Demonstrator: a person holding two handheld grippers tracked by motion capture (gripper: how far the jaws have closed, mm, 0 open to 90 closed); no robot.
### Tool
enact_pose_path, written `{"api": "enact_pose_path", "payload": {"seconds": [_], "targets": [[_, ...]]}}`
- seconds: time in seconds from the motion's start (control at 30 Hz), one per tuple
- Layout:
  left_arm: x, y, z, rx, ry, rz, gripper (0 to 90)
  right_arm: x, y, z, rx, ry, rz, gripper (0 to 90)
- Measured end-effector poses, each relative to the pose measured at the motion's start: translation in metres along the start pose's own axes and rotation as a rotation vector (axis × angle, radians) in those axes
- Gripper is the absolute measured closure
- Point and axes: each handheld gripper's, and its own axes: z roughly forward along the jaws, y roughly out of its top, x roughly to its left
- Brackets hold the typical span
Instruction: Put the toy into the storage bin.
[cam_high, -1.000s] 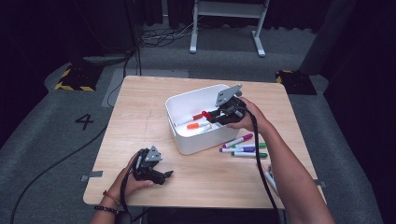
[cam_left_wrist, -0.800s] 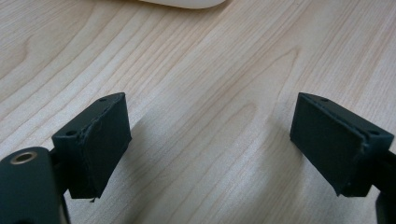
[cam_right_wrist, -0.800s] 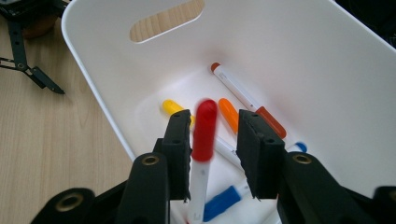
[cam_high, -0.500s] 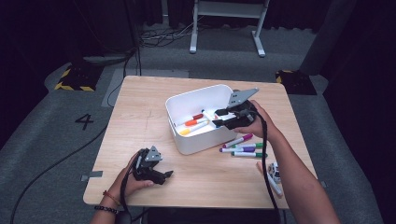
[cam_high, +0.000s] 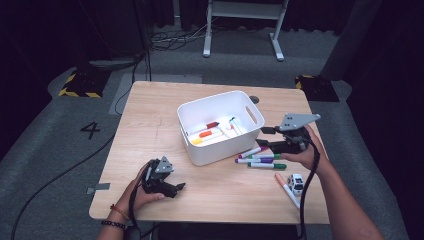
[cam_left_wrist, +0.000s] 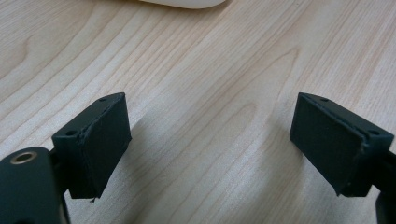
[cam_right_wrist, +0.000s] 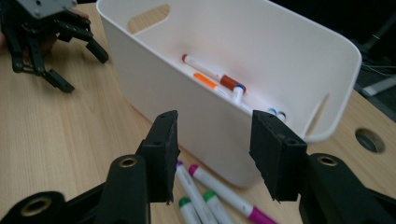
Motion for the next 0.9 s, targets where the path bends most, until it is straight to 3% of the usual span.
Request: {"api": "enact_pose_path", "payload": {"seconds": [0.17,0.3,0.47,0.67,0.9], "targets": [[0.000,0.000,0.000,-0.001,0.002,0.002,12.4,0.017,-0.043,-0.023,0.010,-0.054,0.060,52.5],[0.001,0.000,0.000,0.001,0.008,0.011,12.4,0.032,-0.078,-0.033,0.057,-0.080,0.085,52.1],[0.001,0.001,0.000,0.003,0.009,0.010,12.4,0.045,-0.109,-0.025,0.145,-0.080,0.119,51.6],[0.001,0.001,0.000,0.002,0.009,0.010,12.3,0.048,-0.127,-0.006,0.252,-0.069,0.143,50.8],[0.001,0.001,0.000,0.002,0.009,0.011,12.4,0.044,-0.131,0.006,0.314,-0.100,0.170,50.7]]}}
